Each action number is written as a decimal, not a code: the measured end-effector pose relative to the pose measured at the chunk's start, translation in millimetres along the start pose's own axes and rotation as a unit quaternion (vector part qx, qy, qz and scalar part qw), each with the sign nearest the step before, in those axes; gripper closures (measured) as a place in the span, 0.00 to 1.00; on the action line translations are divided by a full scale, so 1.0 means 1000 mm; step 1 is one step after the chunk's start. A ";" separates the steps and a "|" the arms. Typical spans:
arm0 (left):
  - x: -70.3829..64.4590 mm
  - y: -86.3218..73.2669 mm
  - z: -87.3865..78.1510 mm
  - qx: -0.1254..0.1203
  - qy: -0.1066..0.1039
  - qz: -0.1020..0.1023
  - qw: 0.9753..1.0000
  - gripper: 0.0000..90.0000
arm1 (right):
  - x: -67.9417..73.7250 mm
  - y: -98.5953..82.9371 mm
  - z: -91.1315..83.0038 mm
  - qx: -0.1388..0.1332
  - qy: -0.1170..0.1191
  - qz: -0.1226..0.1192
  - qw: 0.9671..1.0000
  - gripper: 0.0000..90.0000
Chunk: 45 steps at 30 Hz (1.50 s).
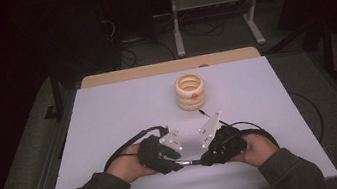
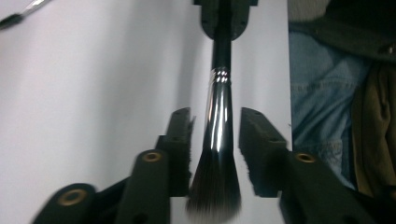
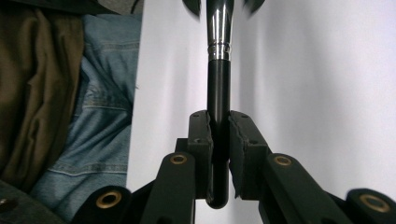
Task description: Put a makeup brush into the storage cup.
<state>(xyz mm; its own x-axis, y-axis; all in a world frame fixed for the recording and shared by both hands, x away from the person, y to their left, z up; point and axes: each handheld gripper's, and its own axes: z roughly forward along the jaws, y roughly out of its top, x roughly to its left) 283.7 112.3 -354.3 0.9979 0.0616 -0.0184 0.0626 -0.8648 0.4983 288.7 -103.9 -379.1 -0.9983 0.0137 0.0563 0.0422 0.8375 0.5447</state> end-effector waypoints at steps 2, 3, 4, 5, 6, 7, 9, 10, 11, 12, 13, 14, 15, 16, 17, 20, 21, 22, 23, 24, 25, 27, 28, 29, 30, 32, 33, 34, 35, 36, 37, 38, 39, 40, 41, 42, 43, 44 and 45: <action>0.002 -0.008 -0.004 -0.019 -0.003 -0.022 1.000 0.65 | 0.000 -0.006 -0.001 -0.008 -0.005 0.005 1.000 0.87; 0.004 -0.013 -0.007 -0.026 -0.003 -0.026 0.999 0.64 | 0.000 -0.008 -0.002 -0.014 -0.007 0.011 1.000 0.87; 0.005 -0.017 -0.009 -0.031 0.000 -0.036 0.999 0.64 | 0.000 -0.011 -0.003 -0.018 -0.010 0.013 1.000 0.87; 0.006 -0.022 -0.011 -0.038 0.003 -0.046 0.998 0.63 | 0.000 -0.014 -0.005 -0.025 -0.014 0.017 0.999 0.87; 0.007 -0.027 -0.013 -0.045 0.003 -0.054 0.998 0.62 | -0.001 -0.016 -0.008 -0.032 -0.016 0.023 0.999 0.87; 0.008 -0.032 -0.014 -0.051 0.004 -0.064 0.997 0.62 | -0.001 -0.019 -0.010 -0.040 -0.019 0.029 0.999 0.87; 0.011 -0.040 -0.016 -0.060 0.005 -0.079 0.995 0.61 | -0.002 -0.023 -0.015 -0.051 -0.031 0.038 0.997 0.87; 0.011 -0.040 -0.016 -0.060 0.005 -0.079 0.995 0.61 | -0.002 -0.023 -0.015 -0.051 -0.031 0.038 0.997 0.87; 0.012 -0.045 -0.016 -0.065 0.004 -0.085 0.994 0.61 | -0.003 -0.024 -0.017 -0.058 -0.035 0.044 0.997 0.87; 0.012 -0.045 -0.016 -0.065 0.004 -0.085 0.994 0.60 | -0.003 -0.024 -0.017 -0.058 -0.035 0.044 0.997 0.87; 0.014 -0.049 -0.015 -0.074 -0.002 -0.101 0.992 0.60 | -0.004 -0.024 -0.020 -0.068 -0.043 0.047 0.996 0.87; 0.014 -0.050 -0.015 -0.080 -0.003 -0.105 0.991 0.60 | -0.006 -0.023 -0.025 -0.093 -0.053 0.054 0.993 0.87; 0.014 -0.050 -0.014 -0.088 -0.004 -0.111 0.990 0.60 | -0.006 -0.022 -0.026 -0.102 -0.057 0.061 0.991 0.87; 0.015 -0.049 -0.013 -0.097 -0.003 -0.116 0.989 0.60 | -0.007 -0.021 -0.027 -0.111 -0.059 0.066 0.990 0.87; 0.016 -0.048 -0.014 -0.106 -0.004 -0.121 0.987 0.60 | -0.007 -0.018 -0.028 -0.121 -0.058 0.076 0.988 0.87; 0.018 -0.044 -0.014 -0.128 -0.004 -0.140 0.982 0.62 | -0.009 -0.011 -0.027 -0.140 -0.063 0.078 0.985 0.87; 0.020 -0.042 -0.014 -0.135 -0.005 -0.146 0.980 0.62 | -0.009 -0.009 -0.027 -0.143 -0.063 0.081 0.984 0.87; 0.021 -0.040 -0.014 -0.144 -0.007 -0.153 0.978 0.63 | -0.009 -0.007 -0.026 -0.148 -0.065 0.079 0.984 0.87; 0.022 -0.038 -0.014 -0.146 -0.005 -0.154 0.977 0.63 | -0.010 -0.004 -0.026 -0.155 -0.065 0.081 0.982 0.87; 0.023 -0.037 -0.014 -0.152 -0.002 -0.157 0.976 0.64 | -0.011 -0.002 -0.025 -0.160 -0.066 0.080 0.982 0.87; 0.023 -0.035 -0.014 -0.157 -0.003 -0.160 0.975 0.64 | -0.011 0.000 -0.024 -0.166 -0.062 0.089 0.980 0.87; 0.023 -0.033 -0.016 -0.165 0.004 -0.159 0.973 0.65 | -0.012 0.001 -0.021 -0.172 -0.058 0.092 0.979 0.87; 0.024 -0.032 -0.017 -0.167 0.007 -0.155 0.974 0.66 | -0.013 0.002 -0.019 -0.172 -0.055 0.095 0.979 0.87; 0.023 -0.031 -0.018 -0.176 0.008 -0.160 0.971 0.67 | -0.013 0.002 -0.016 -0.171 -0.055 0.094 0.979 0.87; 0.024 -0.031 -0.019 -0.175 0.010 -0.155 0.972 0.68 | -0.014 0.002 -0.014 -0.169 -0.058 0.090 0.980 0.87; 0.024 -0.030 -0.020 -0.181 0.015 -0.156 0.971 0.70 | -0.013 0.002 -0.010 -0.173 -0.051 0.096 0.979 0.87; 0.024 -0.030 -0.021 -0.182 0.014 -0.157 0.971 0.71 | -0.013 0.002 -0.009 -0.175 -0.050 0.096 0.979 0.87; 0.024 -0.030 -0.021 -0.184 0.015 -0.159 0.970 0.72 | -0.013 0.002 -0.008 -0.176 -0.049 0.097 0.978 0.87; 0.025 -0.030 -0.021 -0.185 0.014 -0.159 0.970 0.73 | -0.013 0.002 -0.007 -0.175 -0.051 0.093 0.979 0.87; 0.025 -0.030 -0.022 -0.188 0.013 -0.160 0.969 0.74 | -0.013 0.002 -0.006 -0.173 -0.050 0.094 0.979 0.87; 0.025 -0.030 -0.022 -0.191 0.011 -0.160 0.968 0.74 | -0.012 0.003 -0.005 -0.173 -0.048 0.097 0.979 0.87; 0.025 -0.030 -0.022 -0.193 0.012 -0.160 0.968 0.75 | -0.012 0.004 -0.004 -0.172 -0.048 0.097 0.979 0.87; 0.024 -0.030 -0.023 -0.197 0.012 -0.160 0.967 0.76 | -0.012 0.004 -0.003 -0.169 -0.048 0.093 0.980 0.87; 0.024 -0.030 -0.024 -0.200 0.011 -0.160 0.967 0.77 | -0.013 0.005 -0.002 -0.164 -0.051 0.087 0.981 0.87; 0.024 -0.029 -0.024 -0.201 0.010 -0.162 0.966 0.77 | -0.011 0.006 0.000 -0.162 -0.047 0.094 0.981 0.87; 0.024 -0.029 -0.024 -0.203 0.010 -0.163 0.965 0.77 | -0.011 0.006 0.001 -0.161 -0.048 0.091 0.982 0.87; 0.024 -0.029 -0.025 -0.203 0.010 -0.163 0.965 0.77 | -0.011 0.007 0.002 -0.157 -0.051 0.088 0.982 0.87; 0.024 -0.029 -0.025 -0.203 0.010 -0.163 0.965 0.77 | -0.012 0.007 0.003 -0.156 -0.052 0.085 0.983 0.87; 0.024 -0.029 -0.026 -0.205 0.008 -0.164 0.965 0.78 | -0.011 0.008 0.004 -0.155 -0.052 0.084 0.983 0.87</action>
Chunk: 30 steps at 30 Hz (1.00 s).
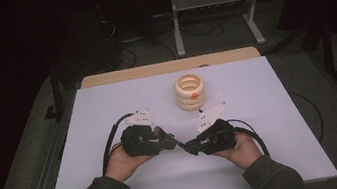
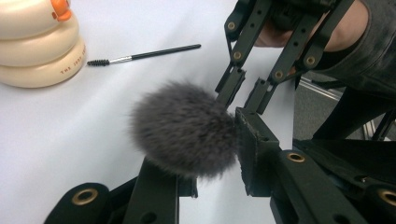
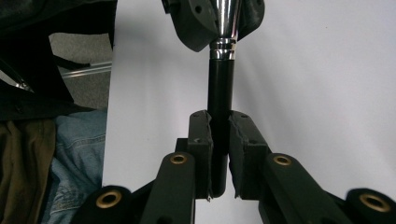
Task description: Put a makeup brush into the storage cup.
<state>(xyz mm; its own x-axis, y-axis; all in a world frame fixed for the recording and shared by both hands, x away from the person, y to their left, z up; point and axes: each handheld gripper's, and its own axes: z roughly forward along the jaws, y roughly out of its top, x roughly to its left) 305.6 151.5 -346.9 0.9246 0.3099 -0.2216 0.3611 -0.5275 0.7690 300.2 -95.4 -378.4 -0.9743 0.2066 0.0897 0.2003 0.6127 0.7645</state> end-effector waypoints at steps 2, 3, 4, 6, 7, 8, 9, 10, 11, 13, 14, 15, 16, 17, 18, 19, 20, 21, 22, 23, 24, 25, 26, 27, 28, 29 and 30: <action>0.001 0.000 -0.001 -0.001 -0.004 0.001 1.000 0.78 | 0.001 0.001 0.002 0.004 0.000 -0.005 1.000 0.87; 0.001 0.001 -0.001 -0.002 -0.006 -0.002 1.000 0.79 | 0.000 0.001 0.003 0.006 -0.003 -0.014 1.000 0.87; 0.001 0.001 -0.001 -0.002 -0.008 -0.001 1.000 0.80 | 0.000 0.001 0.004 0.007 -0.003 -0.014 1.000 0.87; 0.002 0.001 0.000 -0.006 -0.018 -0.006 1.000 0.82 | 0.002 0.001 0.005 0.009 0.000 -0.008 1.000 0.87; 0.002 0.001 0.000 -0.005 -0.023 -0.004 1.000 0.83 | 0.002 0.002 0.006 0.010 -0.002 -0.015 1.000 0.87; 0.001 0.002 0.000 -0.004 -0.029 -0.007 1.000 0.84 | 0.002 0.002 0.007 0.012 -0.005 -0.024 1.000 0.87; 0.001 0.002 0.001 -0.003 -0.028 -0.003 1.000 0.85 | 0.003 0.002 0.009 0.015 -0.004 -0.025 1.000 0.87; -0.001 0.003 0.002 0.001 -0.028 -0.003 1.000 0.85 | 0.003 0.002 0.010 0.018 -0.007 -0.030 0.999 0.87; -0.001 0.004 0.002 0.006 -0.025 0.005 1.000 0.85 | 0.004 0.003 0.011 0.020 -0.008 -0.032 0.999 0.87; -0.003 0.005 0.003 0.016 -0.020 0.009 1.000 0.86 | 0.004 0.002 0.014 0.024 -0.007 -0.033 0.999 0.85; -0.004 0.006 0.003 0.022 -0.018 0.011 1.000 0.86 | 0.004 0.003 0.015 0.025 -0.006 -0.030 0.999 0.84; -0.004 0.007 0.004 0.021 -0.017 0.015 1.000 0.86 | 0.004 0.003 0.016 0.025 -0.006 -0.028 0.999 0.79; -0.004 0.009 0.004 0.027 -0.015 0.018 0.999 0.86 | 0.004 0.004 0.016 0.024 -0.008 -0.024 0.999 0.75; -0.004 0.010 0.004 0.030 -0.013 0.021 0.999 0.86 | 0.005 0.005 0.016 0.022 -0.014 -0.026 0.999 0.72; -0.005 0.011 0.004 0.034 -0.012 0.018 0.999 0.86 | 0.006 0.006 0.015 0.021 -0.015 -0.023 0.999 0.72; -0.006 0.012 0.005 0.036 -0.012 0.019 0.999 0.86 | 0.007 0.007 0.015 0.018 -0.015 -0.024 0.999 0.72; -0.006 0.013 0.005 0.042 -0.009 0.026 0.999 0.86 | 0.007 0.008 0.015 0.019 -0.018 -0.026 0.999 0.73; -0.006 0.014 0.006 0.046 -0.005 0.030 0.998 0.86 | 0.008 0.010 0.014 0.018 -0.021 -0.026 0.999 0.73; -0.008 0.014 0.007 0.052 -0.004 0.030 0.998 0.86 | 0.008 0.011 0.014 0.017 -0.022 -0.029 0.999 0.74; -0.008 0.015 0.008 0.056 -0.003 0.033 0.998 0.86 | 0.009 0.013 0.013 0.017 -0.022 -0.031 0.999 0.74; -0.009 0.015 0.009 0.059 -0.002 0.031 0.998 0.86 | 0.009 0.014 0.013 0.017 -0.022 -0.034 0.999 0.75; -0.009 0.015 0.010 0.063 -0.001 0.031 0.998 0.86 | 0.011 0.015 0.013 0.017 -0.019 -0.015 1.000 0.77; -0.010 0.015 0.010 0.063 -0.001 0.032 0.997 0.86 | 0.010 0.016 0.013 0.022 -0.021 -0.028 0.999 0.78; -0.010 0.016 0.011 0.066 -0.001 0.032 0.997 0.86 | 0.009 0.016 0.014 0.021 -0.020 -0.031 0.999 0.79; -0.011 0.016 0.012 0.067 -0.001 0.029 0.997 0.86 | 0.010 0.017 0.014 0.024 -0.020 -0.029 0.999 0.80; -0.011 0.016 0.012 0.068 -0.002 0.030 0.997 0.86 | 0.011 0.017 0.014 0.024 -0.018 -0.029 0.999 0.81; -0.011 0.016 0.013 0.069 -0.003 0.032 0.997 0.86 | 0.011 0.018 0.014 0.024 -0.018 -0.030 0.999 0.81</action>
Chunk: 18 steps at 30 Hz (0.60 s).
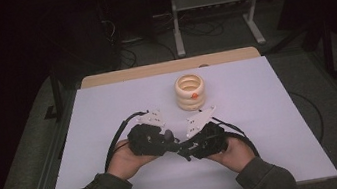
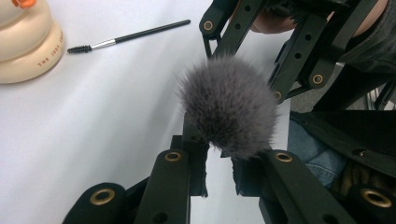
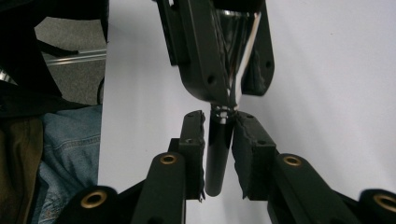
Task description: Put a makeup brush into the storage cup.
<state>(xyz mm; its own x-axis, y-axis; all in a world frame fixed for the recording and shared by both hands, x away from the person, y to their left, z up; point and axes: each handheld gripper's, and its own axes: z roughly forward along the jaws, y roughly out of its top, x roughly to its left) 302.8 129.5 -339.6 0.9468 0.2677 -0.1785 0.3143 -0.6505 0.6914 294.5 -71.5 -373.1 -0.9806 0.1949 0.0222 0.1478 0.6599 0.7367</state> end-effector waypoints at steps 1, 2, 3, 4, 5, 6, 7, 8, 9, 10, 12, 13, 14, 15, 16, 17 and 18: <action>0.000 0.000 0.000 0.001 -0.001 0.001 1.000 0.86 | 0.000 0.000 0.000 0.001 0.000 -0.001 1.000 0.83; 0.000 0.001 0.001 0.002 -0.002 0.003 1.000 0.86 | 0.000 0.000 0.001 0.002 -0.001 -0.002 1.000 0.85; -0.001 0.001 0.001 0.002 -0.001 0.004 1.000 0.86 | 0.000 0.000 0.001 0.003 0.000 -0.002 1.000 0.86; -0.001 0.001 0.001 0.003 -0.001 0.004 1.000 0.86 | 0.000 0.000 0.001 0.002 0.002 0.002 1.000 0.86; -0.001 0.001 0.000 0.004 -0.002 0.006 1.000 0.86 | 0.001 0.000 0.001 0.000 0.007 0.014 1.000 0.86; -0.001 0.001 0.000 0.004 -0.003 0.007 1.000 0.86 | 0.000 0.000 0.001 -0.001 0.010 0.014 1.000 0.87; 0.000 0.001 0.000 0.003 -0.003 0.007 1.000 0.85 | -0.001 -0.001 0.000 0.000 0.009 0.007 1.000 0.87; 0.000 0.001 0.000 0.003 -0.004 0.006 1.000 0.85 | -0.002 -0.001 0.000 -0.001 0.010 0.006 1.000 0.87; 0.000 0.001 0.000 0.003 -0.003 0.005 1.000 0.84 | -0.002 -0.001 0.000 -0.002 0.011 0.008 1.000 0.87; 0.000 0.001 -0.001 0.003 0.002 0.005 1.000 0.82 | -0.002 -0.001 0.000 -0.003 0.015 0.010 1.000 0.87; 0.001 0.000 -0.003 0.002 0.004 0.006 1.000 0.77 | -0.001 -0.002 0.000 -0.005 0.019 0.022 1.000 0.87; 0.001 0.000 -0.004 0.001 0.006 0.007 1.000 0.75 | -0.004 -0.003 0.000 -0.003 0.015 0.010 1.000 0.87; 0.001 -0.001 -0.005 0.000 0.008 0.006 1.000 0.75 | -0.004 -0.004 0.000 -0.003 0.018 0.014 1.000 0.87; 0.001 -0.002 -0.006 -0.001 0.009 0.003 1.000 0.74 | -0.004 -0.004 0.000 -0.003 0.018 0.018 1.000 0.87; 0.001 -0.002 -0.008 -0.001 0.011 0.003 1.000 0.73 | -0.004 -0.005 -0.001 -0.004 0.019 0.019 1.000 0.87; 0.001 -0.003 -0.009 -0.001 0.012 0.003 1.000 0.73 | -0.005 -0.005 -0.001 -0.007 0.020 0.024 0.999 0.87; 0.001 -0.004 -0.010 -0.001 0.014 0.002 1.000 0.72 | -0.005 -0.006 -0.002 -0.008 0.020 0.026 0.999 0.87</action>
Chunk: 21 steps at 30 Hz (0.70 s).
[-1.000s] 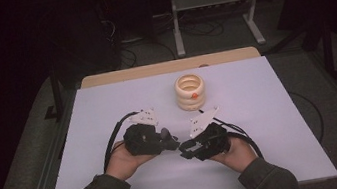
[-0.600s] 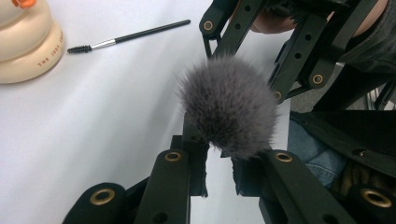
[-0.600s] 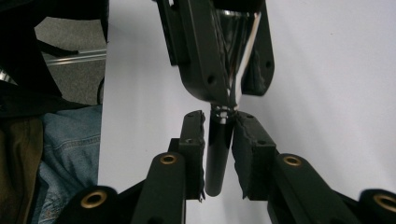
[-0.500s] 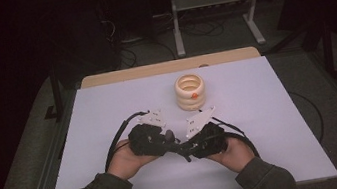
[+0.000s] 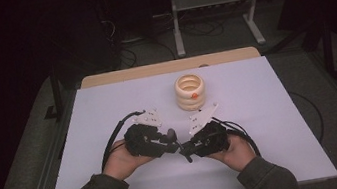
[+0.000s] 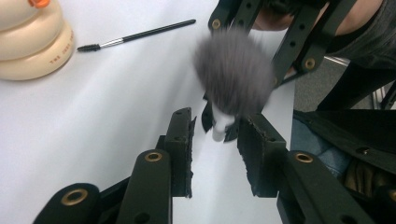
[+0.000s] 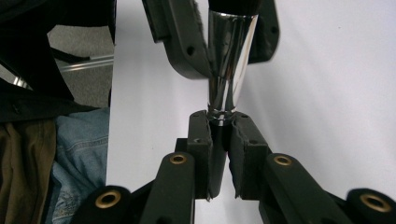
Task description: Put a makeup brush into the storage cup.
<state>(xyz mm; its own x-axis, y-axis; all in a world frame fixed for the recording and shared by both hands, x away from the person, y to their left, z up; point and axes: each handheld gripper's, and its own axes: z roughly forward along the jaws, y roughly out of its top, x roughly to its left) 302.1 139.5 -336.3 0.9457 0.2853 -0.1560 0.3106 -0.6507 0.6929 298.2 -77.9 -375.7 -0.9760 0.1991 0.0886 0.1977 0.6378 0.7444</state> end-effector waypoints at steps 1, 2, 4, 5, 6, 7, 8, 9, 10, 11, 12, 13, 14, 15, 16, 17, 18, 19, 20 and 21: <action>0.000 -0.001 -0.001 0.001 0.003 -0.001 1.000 0.71 | 0.000 0.000 -0.001 -0.004 0.001 0.005 1.000 0.87; 0.000 -0.003 -0.001 0.002 0.005 -0.004 1.000 0.71 | 0.000 0.000 -0.002 -0.005 0.001 0.009 1.000 0.87; 0.000 -0.007 -0.003 0.003 0.012 -0.006 1.000 0.70 | -0.002 -0.001 -0.003 -0.005 0.000 0.009 1.000 0.87; 0.000 -0.008 -0.004 0.001 0.014 -0.009 1.000 0.69 | -0.003 -0.001 -0.004 -0.005 -0.002 0.010 1.000 0.87; 0.000 -0.011 -0.005 -0.001 0.014 -0.011 1.000 0.69 | -0.002 -0.001 -0.005 -0.007 0.001 0.016 1.000 0.87; 0.000 -0.012 -0.005 -0.002 0.017 -0.013 1.000 0.68 | -0.004 -0.002 -0.006 -0.008 0.000 0.015 1.000 0.87; 0.000 -0.015 -0.006 -0.003 0.024 -0.012 1.000 0.68 | -0.004 -0.002 -0.006 -0.009 0.000 0.017 1.000 0.87; 0.000 -0.016 -0.007 -0.003 0.025 -0.013 1.000 0.67 | -0.005 -0.002 -0.008 -0.008 -0.004 0.013 1.000 0.87; 0.000 -0.018 -0.008 -0.008 0.027 -0.017 0.999 0.67 | -0.006 -0.002 -0.008 -0.008 -0.003 0.015 1.000 0.87; 0.000 -0.020 -0.009 -0.009 0.029 -0.017 0.999 0.67 | -0.007 -0.003 -0.010 -0.010 -0.003 0.018 1.000 0.87; 0.000 -0.022 -0.010 -0.009 0.035 -0.015 0.999 0.66 | -0.008 -0.003 -0.011 -0.012 -0.003 0.019 1.000 0.87; -0.001 -0.024 -0.010 -0.011 0.039 -0.018 0.999 0.66 | -0.009 -0.004 -0.012 -0.013 -0.004 0.023 1.000 0.87; -0.001 -0.026 -0.011 -0.011 0.043 -0.016 0.999 0.66 | -0.010 -0.004 -0.013 -0.015 -0.003 0.024 1.000 0.87; -0.001 -0.027 -0.011 -0.013 0.047 -0.016 0.999 0.65 | -0.011 -0.004 -0.015 -0.015 -0.003 0.028 0.999 0.87; -0.002 -0.029 -0.011 -0.013 0.050 -0.019 0.998 0.65 | -0.012 -0.004 -0.016 -0.017 -0.002 0.031 0.999 0.87; -0.002 -0.031 -0.011 -0.014 0.053 -0.019 0.998 0.64 | -0.014 -0.005 -0.017 -0.016 -0.006 0.029 0.999 0.87; -0.002 -0.032 -0.012 -0.013 0.056 -0.020 0.998 0.64 | -0.015 -0.005 -0.019 -0.016 -0.007 0.035 0.999 0.87; -0.002 -0.034 -0.012 -0.012 0.059 -0.020 0.998 0.63 | -0.017 -0.006 -0.021 -0.016 -0.009 0.032 0.999 0.87; -0.002 -0.035 -0.012 -0.013 0.061 -0.022 0.998 0.63 | -0.018 -0.006 -0.023 -0.018 -0.010 0.039 0.999 0.87; -0.002 -0.037 -0.012 -0.012 0.064 -0.019 0.998 0.63 | -0.020 -0.005 -0.026 -0.018 -0.011 0.042 0.999 0.87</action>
<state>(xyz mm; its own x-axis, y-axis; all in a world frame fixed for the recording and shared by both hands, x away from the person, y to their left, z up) 287.5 171.2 -353.2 0.9126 0.3982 -0.0931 0.3426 -0.6202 0.7057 313.9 -104.4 -364.4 -0.9540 0.2665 0.1373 0.2742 0.5905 0.7590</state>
